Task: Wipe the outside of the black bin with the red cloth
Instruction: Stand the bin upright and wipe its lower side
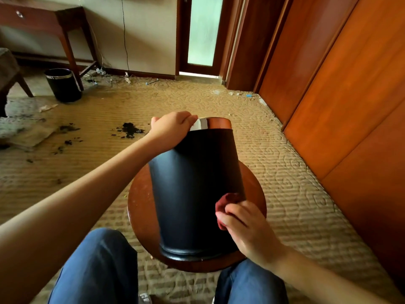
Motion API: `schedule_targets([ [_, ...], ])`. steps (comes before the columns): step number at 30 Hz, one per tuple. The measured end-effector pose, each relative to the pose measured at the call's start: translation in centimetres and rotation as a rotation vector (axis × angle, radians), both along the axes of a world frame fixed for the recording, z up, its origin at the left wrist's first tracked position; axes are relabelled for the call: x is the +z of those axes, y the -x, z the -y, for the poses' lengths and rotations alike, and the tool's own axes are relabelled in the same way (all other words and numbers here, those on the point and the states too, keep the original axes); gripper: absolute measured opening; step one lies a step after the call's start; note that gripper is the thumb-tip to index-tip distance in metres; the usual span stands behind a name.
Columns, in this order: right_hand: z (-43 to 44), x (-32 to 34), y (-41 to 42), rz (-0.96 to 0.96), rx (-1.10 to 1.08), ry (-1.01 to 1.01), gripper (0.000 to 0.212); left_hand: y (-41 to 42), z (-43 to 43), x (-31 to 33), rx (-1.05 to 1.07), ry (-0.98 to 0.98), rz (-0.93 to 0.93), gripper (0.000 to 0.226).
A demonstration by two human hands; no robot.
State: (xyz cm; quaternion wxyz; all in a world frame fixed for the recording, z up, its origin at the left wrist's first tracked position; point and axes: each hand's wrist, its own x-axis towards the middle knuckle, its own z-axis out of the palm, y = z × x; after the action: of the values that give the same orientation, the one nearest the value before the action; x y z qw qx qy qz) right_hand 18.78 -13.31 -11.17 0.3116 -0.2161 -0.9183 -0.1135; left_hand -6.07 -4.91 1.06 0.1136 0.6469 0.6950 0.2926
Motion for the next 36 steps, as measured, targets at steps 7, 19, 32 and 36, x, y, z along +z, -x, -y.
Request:
schedule_targets([
  [7, -7.6, 7.9, 7.4, -0.287, -0.141, -0.137, 0.017, -1.2, 0.9, -0.3, -0.042, -0.052, -0.048, 0.029],
  [19, 1.1, -1.3, 1.7, 0.123, 0.177, -0.172, 0.026, 1.7, 0.9, -1.0, -0.032, -0.063, 0.044, 0.041],
  [32, -4.9, 4.5, 7.9, -0.255, -0.036, -0.121, 0.019, 4.1, 1.4, -2.0, -0.032, -0.132, 0.062, 0.056],
  [36, 1.1, -1.8, 2.9, -0.049, 0.100, -0.095, 0.023, 5.8, 0.9, -2.9, -0.021, -0.172, 0.192, 0.065],
])
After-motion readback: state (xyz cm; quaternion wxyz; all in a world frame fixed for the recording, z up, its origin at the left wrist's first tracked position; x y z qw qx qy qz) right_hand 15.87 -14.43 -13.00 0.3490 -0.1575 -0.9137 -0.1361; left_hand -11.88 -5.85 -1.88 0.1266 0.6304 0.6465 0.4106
